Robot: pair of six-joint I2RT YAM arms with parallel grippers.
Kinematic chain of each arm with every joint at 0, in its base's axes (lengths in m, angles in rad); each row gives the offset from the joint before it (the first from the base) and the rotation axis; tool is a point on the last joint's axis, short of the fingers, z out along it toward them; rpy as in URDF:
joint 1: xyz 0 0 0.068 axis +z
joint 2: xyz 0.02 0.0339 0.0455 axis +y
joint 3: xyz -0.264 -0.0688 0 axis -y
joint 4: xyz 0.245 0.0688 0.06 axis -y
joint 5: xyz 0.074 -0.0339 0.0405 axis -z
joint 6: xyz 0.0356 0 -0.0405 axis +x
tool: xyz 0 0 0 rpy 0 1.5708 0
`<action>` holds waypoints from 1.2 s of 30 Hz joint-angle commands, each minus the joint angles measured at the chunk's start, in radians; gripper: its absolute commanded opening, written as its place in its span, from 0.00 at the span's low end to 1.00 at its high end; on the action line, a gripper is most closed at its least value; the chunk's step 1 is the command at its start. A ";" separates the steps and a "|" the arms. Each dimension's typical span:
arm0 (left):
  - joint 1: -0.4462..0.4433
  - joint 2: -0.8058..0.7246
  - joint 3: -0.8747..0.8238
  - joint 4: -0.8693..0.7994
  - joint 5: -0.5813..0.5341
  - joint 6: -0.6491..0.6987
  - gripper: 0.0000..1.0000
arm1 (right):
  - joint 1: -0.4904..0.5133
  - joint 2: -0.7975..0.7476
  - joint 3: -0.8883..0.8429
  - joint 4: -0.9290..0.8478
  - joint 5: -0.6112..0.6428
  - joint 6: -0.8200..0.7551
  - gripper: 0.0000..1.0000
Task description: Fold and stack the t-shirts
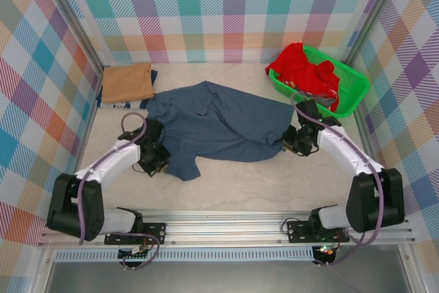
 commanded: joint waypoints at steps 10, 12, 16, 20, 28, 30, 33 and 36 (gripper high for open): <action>-0.006 -0.097 0.743 0.094 -0.222 0.222 0.00 | 0.002 -0.113 0.587 0.115 -0.009 -0.130 0.00; -0.007 -0.091 0.850 0.096 -0.252 0.246 0.00 | 0.002 -0.125 0.649 0.144 -0.004 -0.119 0.00; -0.007 -0.106 1.018 0.141 -0.278 0.313 0.00 | 0.002 -0.160 0.757 0.163 -0.001 -0.102 0.00; -0.007 -0.096 1.188 0.175 -0.265 0.363 0.00 | 0.002 -0.194 0.847 0.196 -0.003 -0.096 0.00; 0.011 0.196 1.610 -0.025 -0.203 0.301 0.00 | 0.002 -0.109 0.915 0.239 -0.051 -0.007 0.00; 0.048 0.266 1.633 -0.016 -0.142 0.245 0.00 | 0.002 -0.058 0.911 0.263 -0.075 0.023 0.00; 0.125 0.356 1.642 0.043 -0.051 0.175 0.00 | -0.002 0.035 0.918 0.325 -0.123 0.070 0.00; 0.171 0.439 1.666 0.123 0.019 0.180 0.00 | -0.005 0.151 0.991 0.351 -0.170 0.091 0.00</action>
